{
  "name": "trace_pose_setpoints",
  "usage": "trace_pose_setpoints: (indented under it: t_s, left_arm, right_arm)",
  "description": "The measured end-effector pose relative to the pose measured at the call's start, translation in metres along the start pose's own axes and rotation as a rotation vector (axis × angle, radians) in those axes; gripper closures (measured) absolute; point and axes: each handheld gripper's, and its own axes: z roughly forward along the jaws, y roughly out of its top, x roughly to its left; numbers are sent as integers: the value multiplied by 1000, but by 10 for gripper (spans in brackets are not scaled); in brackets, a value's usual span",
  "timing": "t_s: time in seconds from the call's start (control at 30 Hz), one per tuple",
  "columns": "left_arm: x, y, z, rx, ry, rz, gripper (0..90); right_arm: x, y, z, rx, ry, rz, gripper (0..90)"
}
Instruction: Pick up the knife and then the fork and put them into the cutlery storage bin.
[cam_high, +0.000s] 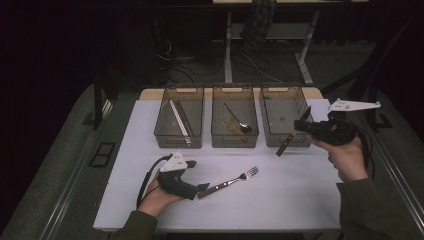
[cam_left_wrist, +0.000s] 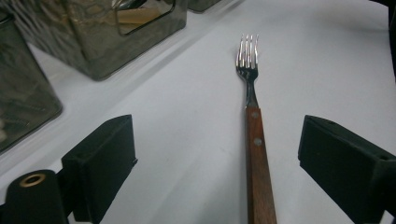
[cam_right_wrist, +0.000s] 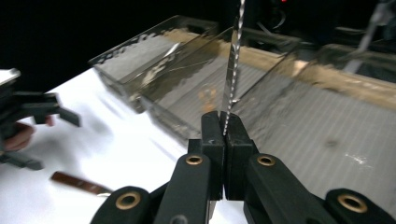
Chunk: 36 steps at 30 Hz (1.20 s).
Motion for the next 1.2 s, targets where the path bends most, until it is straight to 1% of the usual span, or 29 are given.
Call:
trace_pose_setpoints:
  t_s: [0.13, 0.2, 0.3, 0.33, 0.4, 0.57, 0.6, 0.67, 0.73, 0.87, 0.9, 0.97, 1.0, 1.2]
  left_arm:
    - [4, -4, -5, -5, 10, -14, 41]
    - [5, -4, -5, -11, 6, -18, 12]
    - [5, -6, -5, -1, -2, -12, 0]
    - [5, -6, -5, 3, -2, -10, 0]
    - [5, -7, -5, 4, -4, -11, 0]
    - [5, -12, -10, 12, -4, -14, 0]
    - [6, -12, -12, 10, -4, -16, 0]
    - [8, -12, -13, -3, -2, -27, 0]
    - [10, -11, -13, -4, 1, -28, 0]
    - [9, -11, -14, -11, -3, -28, 0]
    - [9, -11, -14, -13, -6, -27, 0]
    - [8, -11, -13, -14, -10, -23, 0]
    - [8, -11, -13, -11, -10, -21, 0]
    - [7, -11, -12, -6, -18, -19, 0]
  right_arm:
    - [-13, 18, -10, -8, -51, 3, 889]
    - [-19, 29, -14, -5, -90, -4, 889]
    - [-27, 43, -18, -8, -123, -4, 889]
    - [-30, 46, -18, -9, -135, -8, 889]
    - [-37, 53, -17, -11, -156, 0, 889]
    - [-53, 62, -9, 28, -222, -4, 889]
    - [-56, 63, -7, 38, -234, -5, 889]
    - [-64, 62, -3, 57, -247, 13, 889]
    - [-71, 60, 3, 82, -261, 24, 889]
    - [-81, 55, 17, 151, -276, 35, 889]
    - [-82, 54, 21, 174, -281, 39, 889]
    - [-85, 49, 28, 224, -292, 30, 889]
    - [-86, 47, 30, 238, -295, 29, 889]
    - [-93, 32, 40, 293, -292, 42, 889]
